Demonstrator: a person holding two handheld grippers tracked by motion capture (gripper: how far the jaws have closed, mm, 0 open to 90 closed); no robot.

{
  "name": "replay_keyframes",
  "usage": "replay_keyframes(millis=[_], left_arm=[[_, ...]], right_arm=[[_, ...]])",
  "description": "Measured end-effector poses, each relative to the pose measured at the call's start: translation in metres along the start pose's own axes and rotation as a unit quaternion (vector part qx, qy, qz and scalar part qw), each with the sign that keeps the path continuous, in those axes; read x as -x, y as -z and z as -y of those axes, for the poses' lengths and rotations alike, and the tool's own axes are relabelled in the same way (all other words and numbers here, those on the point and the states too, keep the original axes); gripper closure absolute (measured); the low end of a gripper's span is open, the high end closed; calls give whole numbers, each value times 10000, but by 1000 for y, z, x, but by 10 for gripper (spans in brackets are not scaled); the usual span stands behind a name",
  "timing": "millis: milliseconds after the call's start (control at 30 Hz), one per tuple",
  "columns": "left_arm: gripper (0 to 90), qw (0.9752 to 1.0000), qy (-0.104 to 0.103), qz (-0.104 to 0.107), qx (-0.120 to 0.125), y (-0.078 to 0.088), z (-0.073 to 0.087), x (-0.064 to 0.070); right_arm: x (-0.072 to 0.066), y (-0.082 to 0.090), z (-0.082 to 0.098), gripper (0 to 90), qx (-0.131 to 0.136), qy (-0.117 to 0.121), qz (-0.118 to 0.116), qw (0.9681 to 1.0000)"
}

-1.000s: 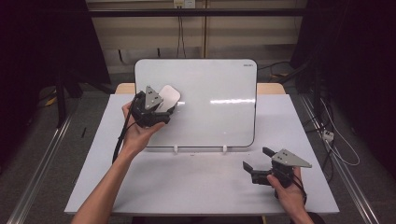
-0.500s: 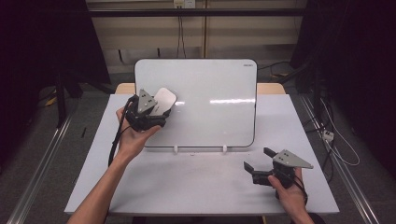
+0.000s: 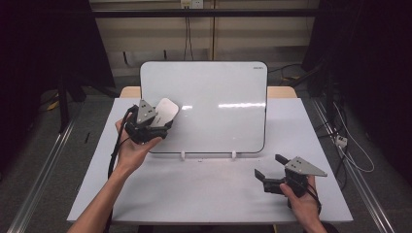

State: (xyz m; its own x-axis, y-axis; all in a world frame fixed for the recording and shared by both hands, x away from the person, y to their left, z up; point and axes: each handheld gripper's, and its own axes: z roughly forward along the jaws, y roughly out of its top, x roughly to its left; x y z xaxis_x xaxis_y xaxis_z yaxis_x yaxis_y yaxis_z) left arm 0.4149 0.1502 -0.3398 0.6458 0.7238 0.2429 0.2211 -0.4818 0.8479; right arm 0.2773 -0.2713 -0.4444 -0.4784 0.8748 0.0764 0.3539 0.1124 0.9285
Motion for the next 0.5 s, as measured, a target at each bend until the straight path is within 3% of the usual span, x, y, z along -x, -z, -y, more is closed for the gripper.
replay_keyframes(millis=[200,500], left_arm=[[312,10000,67,-41,-49,5,4,-2],[312,9999,-17,-18,-169,8,16,1]], right_arm=[[0,0,0,51,-6,10,-18,10000],[3,1,-2,52,35,-61,74,9999]])
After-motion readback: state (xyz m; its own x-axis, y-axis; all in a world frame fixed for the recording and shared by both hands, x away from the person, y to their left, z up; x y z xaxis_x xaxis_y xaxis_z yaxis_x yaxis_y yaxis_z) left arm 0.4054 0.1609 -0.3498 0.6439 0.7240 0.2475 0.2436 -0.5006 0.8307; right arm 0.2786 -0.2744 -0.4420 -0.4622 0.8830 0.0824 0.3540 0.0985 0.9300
